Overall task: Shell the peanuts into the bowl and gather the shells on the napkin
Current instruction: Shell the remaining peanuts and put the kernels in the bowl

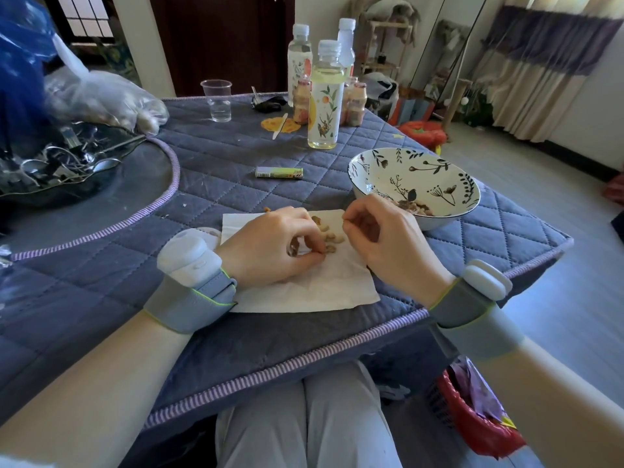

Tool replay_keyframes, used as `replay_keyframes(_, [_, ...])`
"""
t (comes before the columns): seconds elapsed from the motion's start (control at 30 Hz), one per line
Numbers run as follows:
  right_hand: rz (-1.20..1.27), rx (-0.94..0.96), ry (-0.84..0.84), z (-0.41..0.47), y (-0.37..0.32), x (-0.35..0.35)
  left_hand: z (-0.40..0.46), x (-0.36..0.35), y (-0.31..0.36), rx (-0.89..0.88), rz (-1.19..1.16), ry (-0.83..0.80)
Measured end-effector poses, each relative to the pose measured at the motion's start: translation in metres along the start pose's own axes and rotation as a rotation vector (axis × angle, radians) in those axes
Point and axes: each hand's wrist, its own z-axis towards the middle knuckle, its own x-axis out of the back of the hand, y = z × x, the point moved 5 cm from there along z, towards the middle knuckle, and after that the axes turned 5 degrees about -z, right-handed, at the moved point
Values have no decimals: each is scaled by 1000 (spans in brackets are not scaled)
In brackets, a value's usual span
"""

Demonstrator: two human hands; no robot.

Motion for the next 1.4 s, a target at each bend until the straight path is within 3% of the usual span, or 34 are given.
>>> replay_keyframes(0.2, [55, -49, 118, 11, 11, 45, 9, 5, 12, 102, -167, 92])
replay_keyframes(0.37, [-128, -129, 108, 35, 43, 79, 50, 12, 41, 43, -153, 86])
replay_keyframes(0.53, [-327, -201, -139, 58, 74, 78, 110, 9, 55, 25, -9, 103])
replay_keyframes(0.73, [-509, -171, -401, 72, 93, 63, 157, -23, 46, 98, 162, -78])
replay_keyframes(0.93, [-530, -156, -495, 74, 100, 57, 165, -37, 37, 170, 246, -175])
replay_keyframes(1.4, [-301, -81, -210, 87, 43, 53, 123, 29, 34, 169, 167, 6])
